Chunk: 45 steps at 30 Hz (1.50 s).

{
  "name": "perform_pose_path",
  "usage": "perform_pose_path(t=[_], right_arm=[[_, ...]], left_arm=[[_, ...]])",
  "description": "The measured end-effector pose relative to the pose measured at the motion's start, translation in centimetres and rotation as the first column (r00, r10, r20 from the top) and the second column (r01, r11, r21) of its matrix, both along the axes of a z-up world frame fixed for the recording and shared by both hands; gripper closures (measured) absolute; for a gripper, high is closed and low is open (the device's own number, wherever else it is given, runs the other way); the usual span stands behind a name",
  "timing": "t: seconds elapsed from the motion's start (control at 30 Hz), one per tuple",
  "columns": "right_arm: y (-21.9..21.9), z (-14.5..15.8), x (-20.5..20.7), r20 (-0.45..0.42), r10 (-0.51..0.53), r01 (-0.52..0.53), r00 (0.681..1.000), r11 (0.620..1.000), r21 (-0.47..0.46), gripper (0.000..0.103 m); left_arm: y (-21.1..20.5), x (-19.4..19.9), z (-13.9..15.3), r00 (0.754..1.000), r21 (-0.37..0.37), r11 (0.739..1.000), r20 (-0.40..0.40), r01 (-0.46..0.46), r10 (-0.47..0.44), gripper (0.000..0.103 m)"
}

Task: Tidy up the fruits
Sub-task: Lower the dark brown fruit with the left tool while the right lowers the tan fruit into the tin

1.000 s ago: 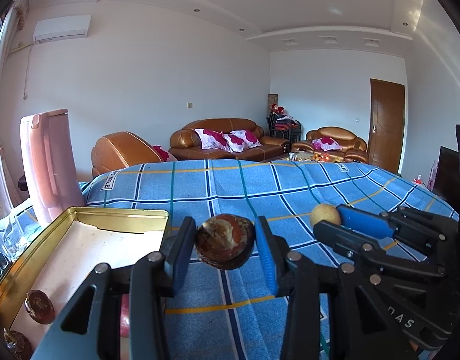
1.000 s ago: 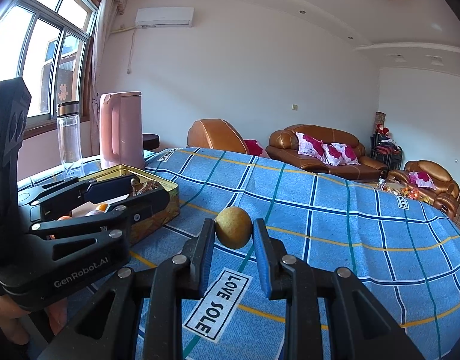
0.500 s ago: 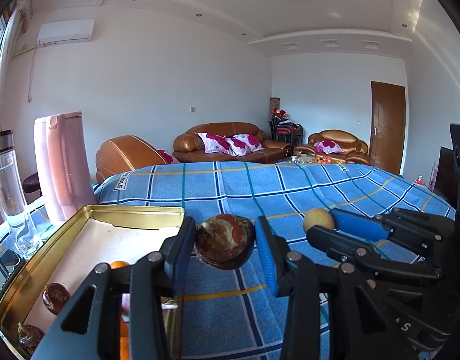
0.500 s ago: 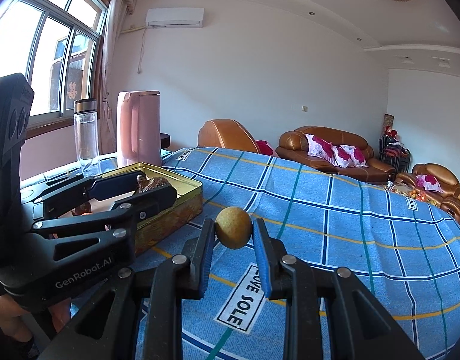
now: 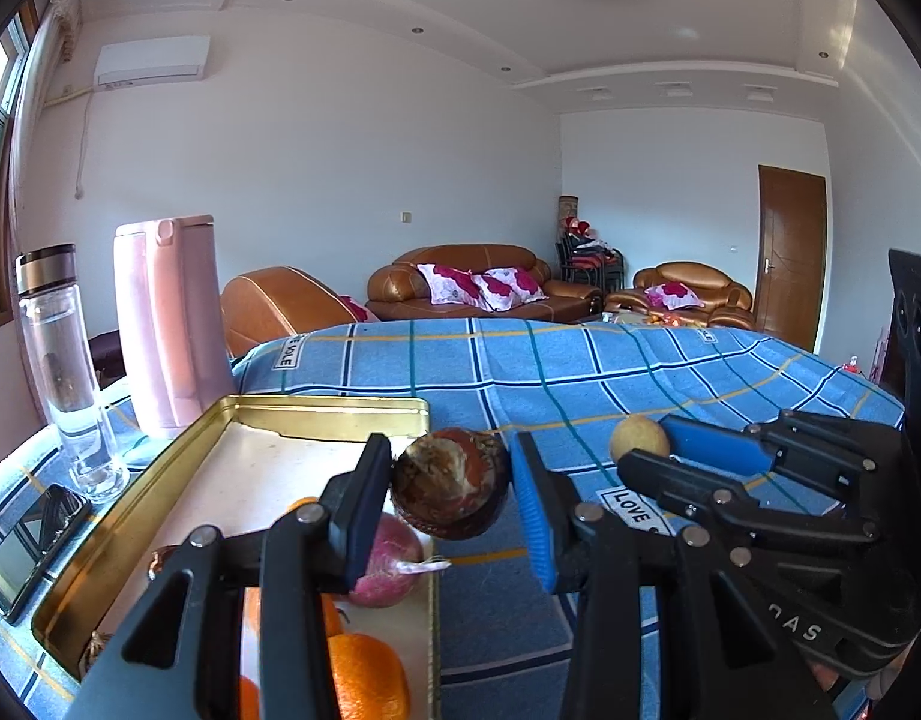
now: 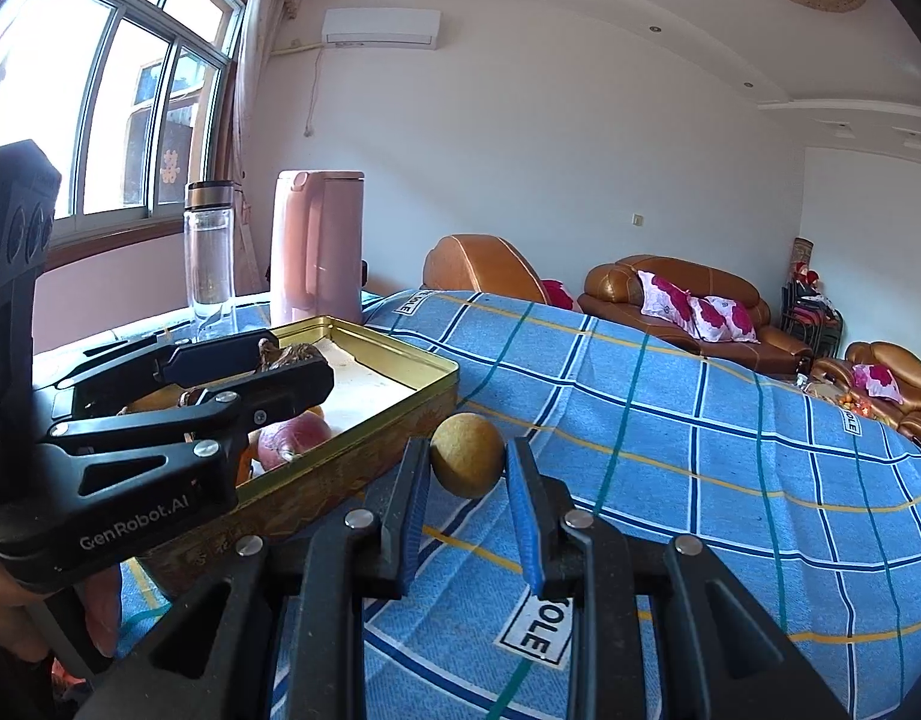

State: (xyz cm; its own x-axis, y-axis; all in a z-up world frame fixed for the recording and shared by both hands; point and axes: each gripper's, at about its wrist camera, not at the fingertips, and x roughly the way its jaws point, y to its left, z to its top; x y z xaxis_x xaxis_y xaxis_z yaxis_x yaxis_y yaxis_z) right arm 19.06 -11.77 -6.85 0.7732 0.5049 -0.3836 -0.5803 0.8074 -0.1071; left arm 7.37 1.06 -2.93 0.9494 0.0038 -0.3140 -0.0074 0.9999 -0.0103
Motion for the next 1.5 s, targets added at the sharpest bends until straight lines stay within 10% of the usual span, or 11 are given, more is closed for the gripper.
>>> perform_pose_path(t=[1.5], right_arm=[[10.9, 0.1, -2.0, -0.005, 0.21, -0.21, 0.978, 0.973, -0.101, 0.075]], left_arm=[[10.2, -2.0, -0.6, 0.98, -0.019, 0.983, -0.075, -0.184, 0.182, 0.061]])
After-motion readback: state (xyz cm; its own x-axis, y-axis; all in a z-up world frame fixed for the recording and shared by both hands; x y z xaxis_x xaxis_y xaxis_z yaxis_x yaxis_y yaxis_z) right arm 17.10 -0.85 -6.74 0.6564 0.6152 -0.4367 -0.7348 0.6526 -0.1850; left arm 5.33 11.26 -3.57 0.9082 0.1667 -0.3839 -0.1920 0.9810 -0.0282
